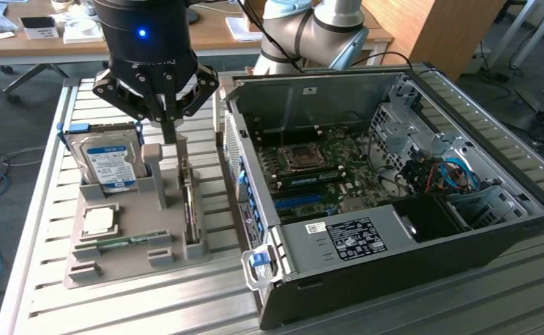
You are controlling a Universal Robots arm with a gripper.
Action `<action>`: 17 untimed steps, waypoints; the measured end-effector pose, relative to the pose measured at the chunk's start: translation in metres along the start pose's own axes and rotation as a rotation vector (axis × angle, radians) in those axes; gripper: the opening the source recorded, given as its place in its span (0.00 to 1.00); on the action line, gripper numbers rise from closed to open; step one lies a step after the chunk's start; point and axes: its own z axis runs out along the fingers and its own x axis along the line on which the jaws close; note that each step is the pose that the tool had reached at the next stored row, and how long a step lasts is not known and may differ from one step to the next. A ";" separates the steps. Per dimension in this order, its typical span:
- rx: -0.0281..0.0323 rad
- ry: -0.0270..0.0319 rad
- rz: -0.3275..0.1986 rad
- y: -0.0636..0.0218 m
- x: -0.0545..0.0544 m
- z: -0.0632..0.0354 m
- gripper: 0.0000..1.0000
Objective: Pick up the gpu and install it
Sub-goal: 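Pick up the gpu and move the gpu toward the slot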
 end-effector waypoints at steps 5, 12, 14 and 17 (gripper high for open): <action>0.0000 0.0000 0.000 0.0000 0.000 0.0000 0.29; 0.0000 0.0000 0.000 0.0000 0.000 0.0000 0.47; -0.0001 0.0000 0.000 0.0000 0.000 0.0000 0.47; -0.0001 -0.0001 0.000 0.0000 0.000 0.0000 0.47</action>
